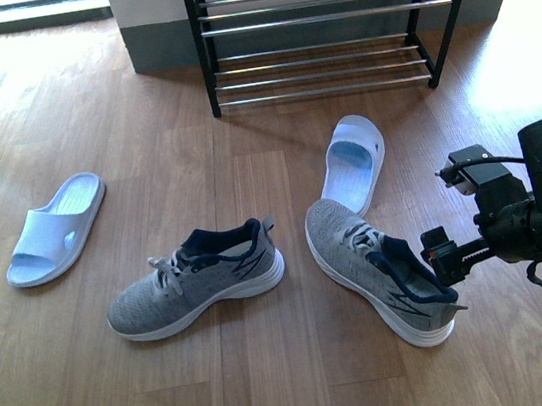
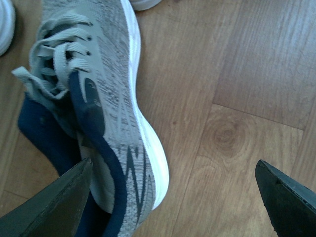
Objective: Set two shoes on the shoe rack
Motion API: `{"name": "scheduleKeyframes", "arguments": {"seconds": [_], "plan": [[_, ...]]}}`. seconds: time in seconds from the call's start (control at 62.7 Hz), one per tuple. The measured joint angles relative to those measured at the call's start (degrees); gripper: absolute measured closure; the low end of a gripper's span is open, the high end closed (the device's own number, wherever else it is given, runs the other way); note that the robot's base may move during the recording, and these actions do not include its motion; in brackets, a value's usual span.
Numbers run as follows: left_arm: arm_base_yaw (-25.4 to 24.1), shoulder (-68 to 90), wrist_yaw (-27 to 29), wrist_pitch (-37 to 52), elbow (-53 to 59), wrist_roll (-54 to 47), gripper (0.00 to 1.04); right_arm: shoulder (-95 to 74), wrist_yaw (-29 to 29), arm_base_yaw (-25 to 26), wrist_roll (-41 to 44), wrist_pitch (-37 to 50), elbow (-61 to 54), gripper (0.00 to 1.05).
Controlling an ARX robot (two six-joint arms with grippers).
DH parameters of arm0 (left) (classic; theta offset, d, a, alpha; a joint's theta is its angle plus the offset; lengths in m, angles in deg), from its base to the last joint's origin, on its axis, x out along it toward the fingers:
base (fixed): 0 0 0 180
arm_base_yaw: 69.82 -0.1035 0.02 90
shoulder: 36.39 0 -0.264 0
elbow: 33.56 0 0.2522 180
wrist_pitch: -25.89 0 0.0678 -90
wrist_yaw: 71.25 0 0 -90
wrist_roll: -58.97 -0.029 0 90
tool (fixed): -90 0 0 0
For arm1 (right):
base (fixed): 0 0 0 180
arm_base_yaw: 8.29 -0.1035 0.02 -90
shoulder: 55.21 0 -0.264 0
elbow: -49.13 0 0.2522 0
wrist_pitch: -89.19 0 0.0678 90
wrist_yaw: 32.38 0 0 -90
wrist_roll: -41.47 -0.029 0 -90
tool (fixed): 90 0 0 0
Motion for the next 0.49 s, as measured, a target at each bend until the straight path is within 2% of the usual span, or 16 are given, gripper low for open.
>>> {"name": "scheduleKeyframes", "arguments": {"seconds": [0.143, 0.462, 0.494], "plan": [[0.0, 0.0, 0.0, 0.0, 0.0, 0.0, 0.09, -1.9, -0.3, -1.8, -0.1, -1.3, 1.0, 0.09], [0.0, 0.0, 0.0, 0.0, 0.0, 0.0, 0.09, -12.4, 4.7, -2.5, -0.5, -4.1, 12.8, 0.09], [0.0, 0.0, 0.0, 0.0, 0.0, 0.0, 0.09, -12.8, 4.9, -2.4, -0.6, -4.2, 13.4, 0.12]]}}
